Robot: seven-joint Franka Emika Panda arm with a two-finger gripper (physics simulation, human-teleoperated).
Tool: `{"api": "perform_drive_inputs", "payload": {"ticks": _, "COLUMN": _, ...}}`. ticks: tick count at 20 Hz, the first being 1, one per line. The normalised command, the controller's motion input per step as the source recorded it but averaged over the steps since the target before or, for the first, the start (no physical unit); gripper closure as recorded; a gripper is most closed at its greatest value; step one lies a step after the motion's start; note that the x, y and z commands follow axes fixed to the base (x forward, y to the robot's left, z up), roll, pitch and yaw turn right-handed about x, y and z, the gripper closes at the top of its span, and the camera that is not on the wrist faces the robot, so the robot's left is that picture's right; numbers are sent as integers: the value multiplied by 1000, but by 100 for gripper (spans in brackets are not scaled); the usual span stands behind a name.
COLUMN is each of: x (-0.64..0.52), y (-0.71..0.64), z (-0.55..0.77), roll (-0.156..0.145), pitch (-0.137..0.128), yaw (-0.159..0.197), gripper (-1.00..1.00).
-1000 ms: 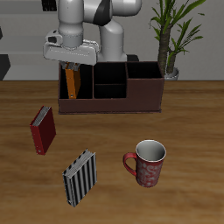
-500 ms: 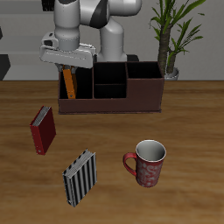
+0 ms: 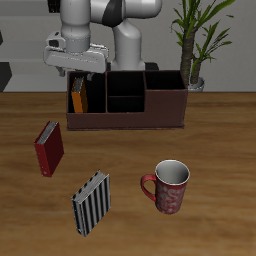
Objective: Place the orange book into the back desk caddy's left compartment
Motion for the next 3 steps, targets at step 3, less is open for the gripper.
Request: {"api": "perform_drive_inputs", "payload": {"ticks": 3, "x": 66, "y": -47, "z": 268, "roll": -6, "pitch": -35, "yaw": 4, "gripper": -100}}
